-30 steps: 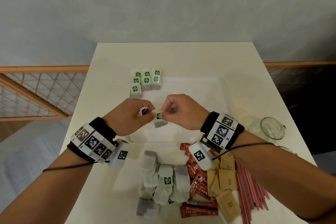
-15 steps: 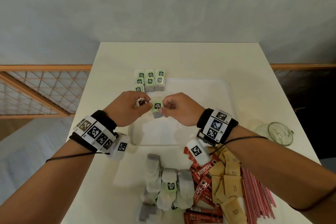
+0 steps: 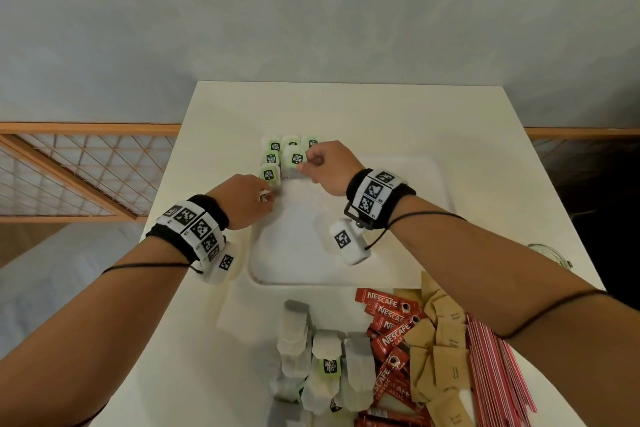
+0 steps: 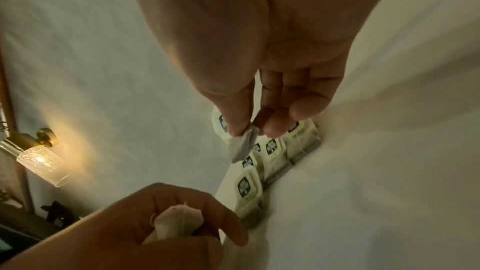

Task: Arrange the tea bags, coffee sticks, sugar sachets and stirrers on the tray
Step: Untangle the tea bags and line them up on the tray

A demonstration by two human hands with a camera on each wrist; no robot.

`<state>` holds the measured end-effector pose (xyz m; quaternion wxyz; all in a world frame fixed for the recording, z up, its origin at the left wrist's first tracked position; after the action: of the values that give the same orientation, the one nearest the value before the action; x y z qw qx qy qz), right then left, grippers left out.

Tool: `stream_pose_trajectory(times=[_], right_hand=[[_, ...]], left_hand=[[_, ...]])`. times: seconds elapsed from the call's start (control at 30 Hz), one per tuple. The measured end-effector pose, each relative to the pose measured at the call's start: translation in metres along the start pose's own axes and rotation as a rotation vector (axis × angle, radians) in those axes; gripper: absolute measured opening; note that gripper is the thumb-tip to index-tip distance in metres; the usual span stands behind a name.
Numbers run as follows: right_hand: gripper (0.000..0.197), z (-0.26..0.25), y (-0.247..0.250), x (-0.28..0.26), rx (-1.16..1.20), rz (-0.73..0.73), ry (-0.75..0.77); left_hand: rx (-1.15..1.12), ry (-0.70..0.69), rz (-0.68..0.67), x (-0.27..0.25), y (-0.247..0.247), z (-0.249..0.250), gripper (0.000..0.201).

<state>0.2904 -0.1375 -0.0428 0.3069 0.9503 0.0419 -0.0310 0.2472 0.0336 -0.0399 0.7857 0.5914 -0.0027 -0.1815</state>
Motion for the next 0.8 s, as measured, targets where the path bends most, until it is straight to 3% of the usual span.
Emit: stream_pose_trajectory(times=[0.17,0.53,0.67,0.8], right_hand=[[0.030,0.012,-0.026,0.004,-0.053,-0.049,-0.054],[0.026,0.006,-0.034,0.012,-0.306,-0.012,-0.054],[0.026,0.005,-0.033,0.012,-0.323,0.004,-0.060],[0.039,0.003,-0.023,0.006,-0.223,0.050,-0.078]], left_hand=[[0.090,-0.002,-0.039,0.009,-0.002,0.000,0.029],[0.006,0.028,-0.046,0.016,0.000,-0.007,0.026],[-0.212,0.075,-0.012,0.018,-0.001,-0.013,0.017],[-0.478,0.096,0.000,0.017,-0.001,-0.011,0.014]])
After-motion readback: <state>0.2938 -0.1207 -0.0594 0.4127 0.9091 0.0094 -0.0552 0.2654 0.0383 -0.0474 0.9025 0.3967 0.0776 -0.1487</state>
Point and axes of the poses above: each hand's wrist, its own x-axis towards the middle knuckle, its own y-axis out of the back of the hand, z = x × y, the point moved 8 cm from there along x, towards the middle knuckle, and after that the axes turned 10 degrees about z, right-handed, at the moved point
